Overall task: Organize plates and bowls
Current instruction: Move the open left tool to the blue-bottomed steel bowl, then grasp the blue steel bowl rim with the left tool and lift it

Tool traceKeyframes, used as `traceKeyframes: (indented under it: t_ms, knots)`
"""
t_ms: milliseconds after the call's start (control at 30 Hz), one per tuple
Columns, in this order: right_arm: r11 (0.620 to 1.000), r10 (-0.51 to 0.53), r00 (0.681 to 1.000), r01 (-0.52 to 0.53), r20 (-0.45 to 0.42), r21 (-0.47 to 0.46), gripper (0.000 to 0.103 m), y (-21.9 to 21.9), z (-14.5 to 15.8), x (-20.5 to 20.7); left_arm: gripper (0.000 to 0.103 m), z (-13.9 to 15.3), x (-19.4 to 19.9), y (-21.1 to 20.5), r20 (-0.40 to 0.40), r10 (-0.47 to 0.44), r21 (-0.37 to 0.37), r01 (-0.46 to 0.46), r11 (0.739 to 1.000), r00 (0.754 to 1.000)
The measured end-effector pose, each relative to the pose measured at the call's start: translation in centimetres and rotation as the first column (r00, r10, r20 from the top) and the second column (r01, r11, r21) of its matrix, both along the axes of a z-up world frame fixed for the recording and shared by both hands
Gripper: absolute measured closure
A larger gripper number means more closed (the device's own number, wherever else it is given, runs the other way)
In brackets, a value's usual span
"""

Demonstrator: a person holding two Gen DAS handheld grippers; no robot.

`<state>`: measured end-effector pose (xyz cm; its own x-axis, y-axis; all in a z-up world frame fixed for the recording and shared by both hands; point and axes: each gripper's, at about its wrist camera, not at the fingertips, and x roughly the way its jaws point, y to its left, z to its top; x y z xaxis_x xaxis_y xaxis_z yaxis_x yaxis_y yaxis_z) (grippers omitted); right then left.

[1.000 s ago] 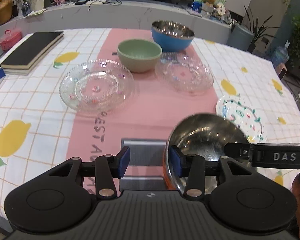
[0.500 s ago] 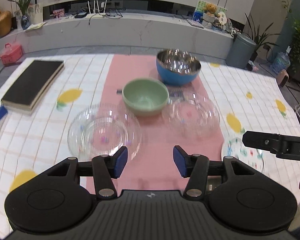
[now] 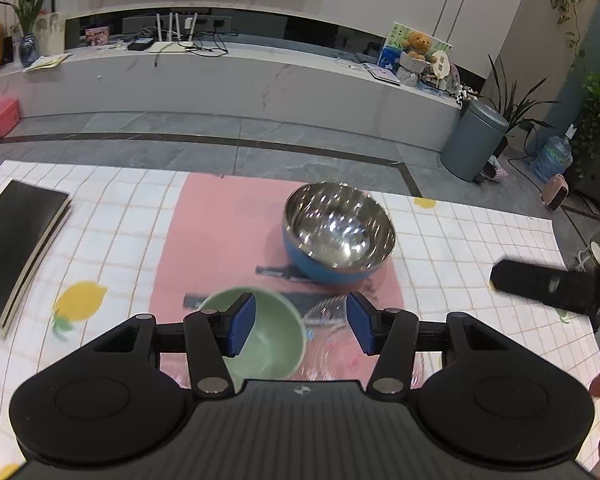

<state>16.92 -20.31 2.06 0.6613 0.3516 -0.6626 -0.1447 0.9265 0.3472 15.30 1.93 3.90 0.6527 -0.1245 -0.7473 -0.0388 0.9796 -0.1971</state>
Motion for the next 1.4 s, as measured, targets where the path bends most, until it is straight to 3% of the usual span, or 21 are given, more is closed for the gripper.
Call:
traceKeyframes:
  t_ms: [100,167,267,400,533,733,867,1133,1233,1300,1367,1400]
  knots:
    - [0.999,-0.010,0.999,0.012,-0.047,0.046,0.003,-0.2,0.4,2.5,0.038,0.2,1.5,0.1,-0.002,-0.005,-0.012,0.005,1.000,1.000]
    - [0.999,-0.021,0.999,0.022,-0.044,0.025,0.003,0.1,0.3,3.7,0.030,0.3,2.5,0.3,0.008,0.003,-0.018,-0.003,1.000,1.000]
    - [1.000,-0.009,1.000,0.009,-0.016,-0.020,0.003,0.4,-0.4,5.0,0.030,-0.1,4.2,1.0,0.004,0.012,-0.031,-0.012,0.999,1.000]
    - [0.998,-0.013,0.998,0.009,-0.069,-0.060,0.003,0.4,-2.8,7.5,0.030,-1.6,6.5,1.6,-0.031,0.031,-0.052,-0.033,0.998,0.999]
    - [1.000,-0.008,0.994,0.006,-0.110,-0.017,0.003,0.7,-4.8,9.9,0.030,-3.4,8.2,1.5,-0.074,0.040,-0.069,-0.046,0.997,0.996]
    - [1.000,0.009,0.996,-0.008,-0.092,0.015,0.003,1.6,-6.6,12.1,0.030,-4.9,10.4,1.8,-0.098,0.062,-0.089,-0.071,0.993,0.993]
    - [0.998,-0.029,0.986,0.038,-0.162,0.056,0.004,1.5,-9.0,13.7,0.030,-5.7,11.3,2.2,-0.103,0.066,-0.087,-0.075,0.993,0.993]
    - [0.997,-0.063,0.977,0.070,-0.206,0.024,0.033,3.9,-12.8,14.2,0.031,-7.4,12.1,2.0,-0.110,0.070,-0.121,-0.083,0.989,0.991]
    - [0.996,-0.083,0.975,0.089,-0.204,0.022,0.039,3.9,-13.6,14.0,0.033,-7.7,12.3,1.6,-0.108,0.065,-0.123,-0.079,0.989,0.992]
    - [0.995,-0.091,0.974,0.099,-0.209,0.027,0.044,3.7,-14.0,13.9,0.040,-8.2,12.5,1.4,-0.124,0.076,-0.138,-0.093,0.986,0.989]
    - [0.994,-0.096,0.971,0.107,-0.218,0.038,0.052,3.5,-14.3,13.9,0.058,-8.9,12.7,1.5,-0.153,0.074,-0.170,-0.100,0.980,0.986]
    - [0.993,-0.092,0.971,0.106,-0.221,0.052,0.054,3.3,-14.5,13.8,0.061,-9.2,12.7,1.4,-0.164,0.067,-0.186,-0.098,0.978,0.984]
